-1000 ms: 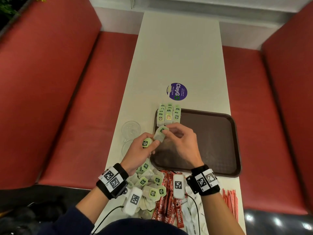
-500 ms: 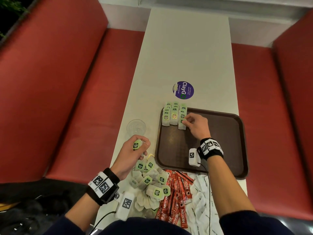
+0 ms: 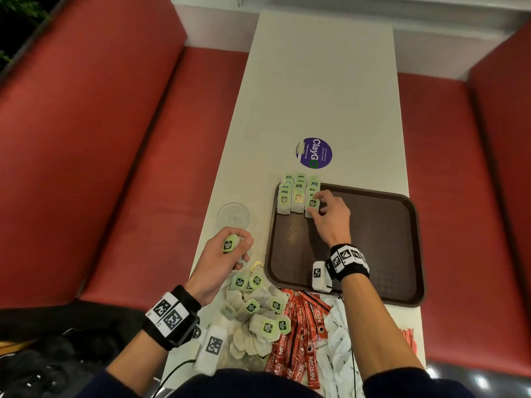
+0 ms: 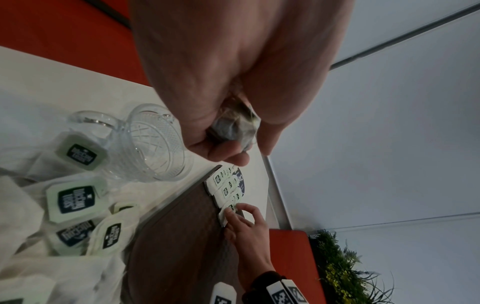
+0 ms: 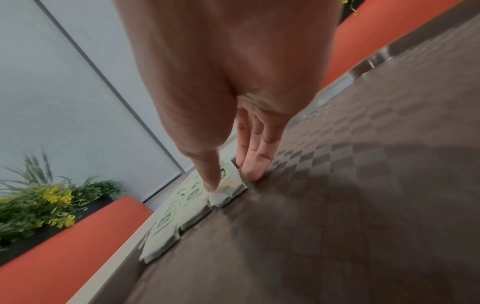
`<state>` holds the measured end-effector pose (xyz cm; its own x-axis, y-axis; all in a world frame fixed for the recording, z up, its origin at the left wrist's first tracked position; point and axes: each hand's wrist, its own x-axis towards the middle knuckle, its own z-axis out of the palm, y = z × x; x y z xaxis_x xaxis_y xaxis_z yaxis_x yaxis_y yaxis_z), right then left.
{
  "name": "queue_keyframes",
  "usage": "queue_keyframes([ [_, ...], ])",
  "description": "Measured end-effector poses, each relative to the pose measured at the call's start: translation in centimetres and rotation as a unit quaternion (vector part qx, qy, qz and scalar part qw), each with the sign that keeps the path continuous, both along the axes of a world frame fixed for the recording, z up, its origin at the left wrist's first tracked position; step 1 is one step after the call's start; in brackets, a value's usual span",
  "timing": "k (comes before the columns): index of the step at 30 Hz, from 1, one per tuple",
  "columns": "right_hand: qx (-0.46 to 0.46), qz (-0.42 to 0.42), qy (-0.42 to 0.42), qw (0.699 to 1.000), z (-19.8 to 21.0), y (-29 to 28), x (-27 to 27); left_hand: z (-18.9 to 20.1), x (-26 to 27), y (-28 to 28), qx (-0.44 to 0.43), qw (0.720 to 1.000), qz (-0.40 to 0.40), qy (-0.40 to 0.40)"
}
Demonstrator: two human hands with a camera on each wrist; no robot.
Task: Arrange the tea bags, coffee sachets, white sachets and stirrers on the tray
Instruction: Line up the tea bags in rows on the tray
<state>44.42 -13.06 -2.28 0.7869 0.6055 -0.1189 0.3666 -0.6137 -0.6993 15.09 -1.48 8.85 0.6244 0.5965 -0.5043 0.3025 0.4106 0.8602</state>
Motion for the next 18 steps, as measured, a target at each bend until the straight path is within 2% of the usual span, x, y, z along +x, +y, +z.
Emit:
queue_keyframes([
  [10, -0.002, -0.01, -0.005, 1.0, -0.4, 0.3, -0.9, 0.1, -0.3, -0.1, -0.004, 1.0, 0.001, -0.012],
  [15, -0.029, 0.012, -0.117, 0.993, 0.6, 1.1, -1.4, 0.2, -0.5, 0.0, -0.001, 1.0, 0.002, -0.014],
  [18, -0.07, 0.034, -0.149, 0.986, 0.8, 2.2, -1.1, 0.1, -0.7, -0.1, -0.003, 1.0, 0.004, -0.011],
])
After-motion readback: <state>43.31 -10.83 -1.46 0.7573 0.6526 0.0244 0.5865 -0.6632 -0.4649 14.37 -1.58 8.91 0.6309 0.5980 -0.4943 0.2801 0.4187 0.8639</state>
